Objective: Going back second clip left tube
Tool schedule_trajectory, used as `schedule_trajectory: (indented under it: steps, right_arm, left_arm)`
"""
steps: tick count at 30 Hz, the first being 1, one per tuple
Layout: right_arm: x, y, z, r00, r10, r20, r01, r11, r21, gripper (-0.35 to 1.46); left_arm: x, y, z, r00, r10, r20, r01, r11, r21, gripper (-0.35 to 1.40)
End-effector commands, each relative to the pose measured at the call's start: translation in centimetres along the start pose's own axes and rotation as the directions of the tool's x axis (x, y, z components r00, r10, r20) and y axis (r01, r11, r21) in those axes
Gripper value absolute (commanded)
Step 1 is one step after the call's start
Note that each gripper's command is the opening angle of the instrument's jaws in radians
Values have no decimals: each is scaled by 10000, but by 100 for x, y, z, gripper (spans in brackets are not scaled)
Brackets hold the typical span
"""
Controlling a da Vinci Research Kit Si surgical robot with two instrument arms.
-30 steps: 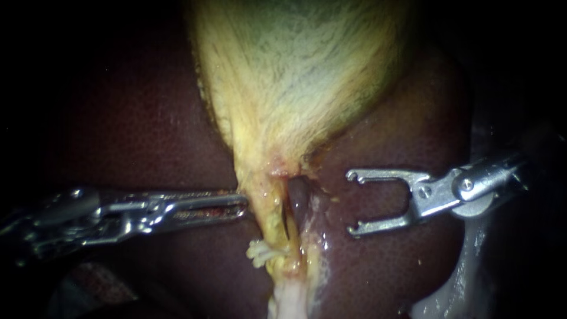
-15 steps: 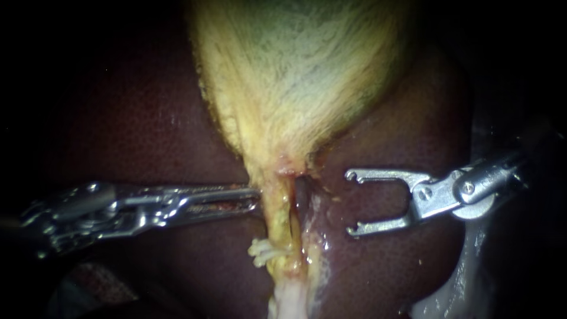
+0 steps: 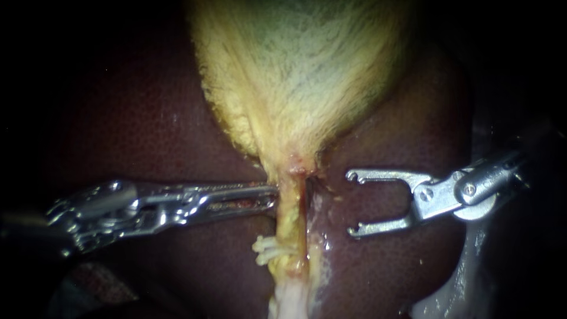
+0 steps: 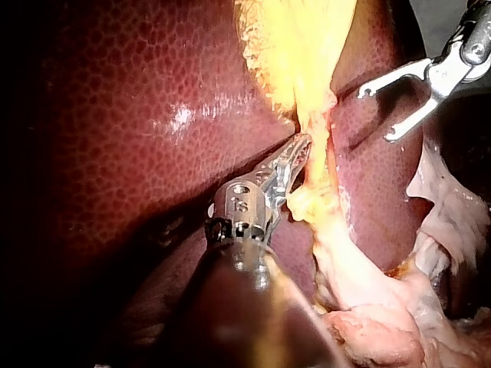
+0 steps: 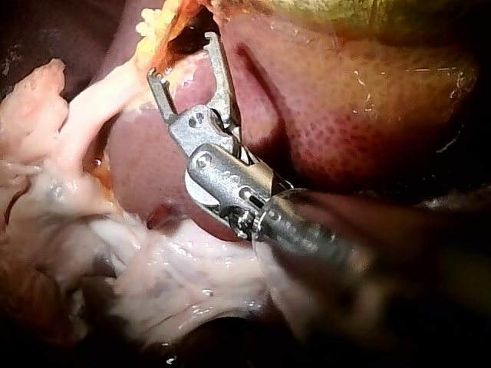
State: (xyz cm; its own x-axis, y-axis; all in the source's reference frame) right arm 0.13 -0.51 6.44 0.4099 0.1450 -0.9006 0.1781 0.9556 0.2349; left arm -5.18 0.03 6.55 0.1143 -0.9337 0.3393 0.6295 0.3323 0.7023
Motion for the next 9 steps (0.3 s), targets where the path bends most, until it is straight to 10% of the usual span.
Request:
schedule_trajectory:
  steps: [1,9]
  right_arm:
    - [0,0,0,10000,-58,1,58,10000,-1,60]
    - [0,-1,-1,10000,-59,0,59,10000,1,60]
  left_arm:
    - [0,0,0,10000,1,-3,-1,10000,17,-35]
    - [0,0,0,10000,2,-3,-2,10000,17,-35]
